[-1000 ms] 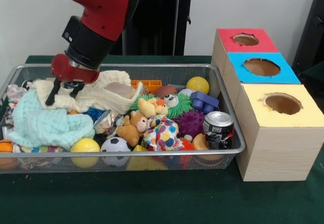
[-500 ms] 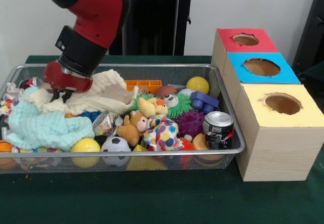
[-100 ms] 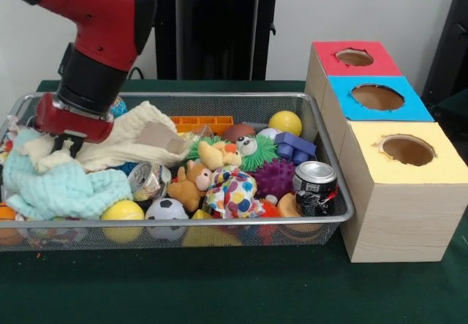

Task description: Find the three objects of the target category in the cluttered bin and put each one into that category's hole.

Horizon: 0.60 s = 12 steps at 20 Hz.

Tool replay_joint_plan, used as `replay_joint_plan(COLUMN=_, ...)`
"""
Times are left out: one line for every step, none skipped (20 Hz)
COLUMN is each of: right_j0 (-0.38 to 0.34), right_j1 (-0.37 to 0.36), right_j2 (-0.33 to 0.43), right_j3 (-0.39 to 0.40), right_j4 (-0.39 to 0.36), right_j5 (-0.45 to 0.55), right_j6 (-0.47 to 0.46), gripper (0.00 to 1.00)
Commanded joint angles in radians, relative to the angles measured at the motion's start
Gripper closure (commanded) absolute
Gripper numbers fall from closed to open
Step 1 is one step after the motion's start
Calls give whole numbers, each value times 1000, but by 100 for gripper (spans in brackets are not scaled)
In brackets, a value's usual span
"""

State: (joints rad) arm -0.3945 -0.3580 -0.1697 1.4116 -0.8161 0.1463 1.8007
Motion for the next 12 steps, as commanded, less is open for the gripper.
replay_joint_plan(right_j0=-230, right_j1=-66, right_j2=449, right_j3=271, right_j4=243, right_j5=352, right_j6=-139, gripper=100)
replay_joint_plan(right_j0=-229, right_j1=-69, right_j2=455, right_j3=281, right_j4=265, right_j5=354, right_j6=-116, gripper=100)
replay_joint_plan(right_j0=-225, right_j1=-74, right_j2=451, right_j3=293, right_j4=278, right_j5=343, right_j6=-89, gripper=100)
replay_joint_plan(right_j0=-209, right_j1=-79, right_j2=439, right_j3=296, right_j4=285, right_j5=338, right_j6=-64, gripper=100)
replay_joint_plan(right_j0=-189, right_j1=-83, right_j2=423, right_j3=295, right_j4=287, right_j5=333, right_j6=-40, gripper=100)
replay_joint_plan(right_j0=-170, right_j1=-81, right_j2=409, right_j3=290, right_j4=290, right_j5=328, right_j6=-16, gripper=100)
replay_joint_plan(right_j0=-151, right_j1=-80, right_j2=394, right_j3=284, right_j4=292, right_j5=323, right_j6=8, gripper=100)
replay_joint_plan(right_j0=-132, right_j1=-78, right_j2=379, right_j3=278, right_j4=295, right_j5=318, right_j6=32, gripper=100)
replay_joint_plan(right_j0=-121, right_j1=-76, right_j2=371, right_j3=279, right_j4=303, right_j5=309, right_j6=52, gripper=100)
replay_joint_plan(right_j0=-111, right_j1=-74, right_j2=363, right_j3=280, right_j4=311, right_j5=301, right_j6=72, gripper=100)
replay_joint_plan(right_j0=-101, right_j1=-76, right_j2=359, right_j3=285, right_j4=319, right_j5=296, right_j6=83, gripper=100)
replay_joint_plan(right_j0=-91, right_j1=-78, right_j2=355, right_j3=290, right_j4=327, right_j5=291, right_j6=95, gripper=100)
